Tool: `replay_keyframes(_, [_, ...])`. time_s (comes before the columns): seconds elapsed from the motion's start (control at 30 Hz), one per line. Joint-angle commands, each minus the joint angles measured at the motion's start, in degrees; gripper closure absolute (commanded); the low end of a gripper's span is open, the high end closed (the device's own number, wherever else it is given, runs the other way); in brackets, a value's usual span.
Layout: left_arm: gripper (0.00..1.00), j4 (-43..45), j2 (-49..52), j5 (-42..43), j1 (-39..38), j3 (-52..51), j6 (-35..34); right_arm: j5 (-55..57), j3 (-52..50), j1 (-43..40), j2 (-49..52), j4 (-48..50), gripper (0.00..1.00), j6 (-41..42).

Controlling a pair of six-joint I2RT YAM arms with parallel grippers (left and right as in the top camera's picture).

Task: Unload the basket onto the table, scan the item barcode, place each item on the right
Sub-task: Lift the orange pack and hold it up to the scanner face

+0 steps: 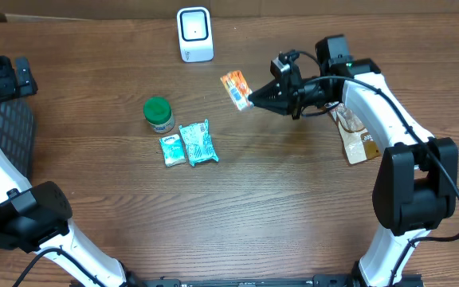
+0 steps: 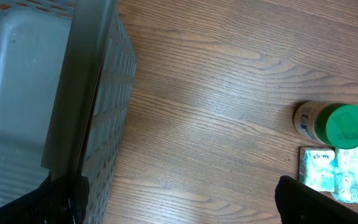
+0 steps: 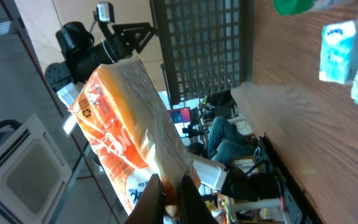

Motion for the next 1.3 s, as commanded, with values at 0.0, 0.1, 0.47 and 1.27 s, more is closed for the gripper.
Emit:
replay_keyframes(0.0, [0.01, 0.09, -1.51, 0.00, 0.31, 1.11, 1.25, 1.57, 3.13, -0.11, -1.44, 0.44, 0.96, 4.55])
replay_keyframes(0.1, [0.01, 0.09, -1.51, 0.00, 0.31, 1.11, 1.25, 1.51, 3.61, -0.11, -1.44, 2.23, 0.96, 7.06])
replay_keyframes(0.47, [0.00, 0.09, -1.46, 0.00, 0.31, 1.11, 1.25, 10.27, 3.96, 1.27, -2.47, 14.25, 0.96, 14.29])
replay_keyframes(1.27, [0.00, 0.09, -1.44, 0.00, 0.31, 1.11, 1.25, 96.00, 33.62, 19.52, -2.45, 8.44, 0.96, -4.55])
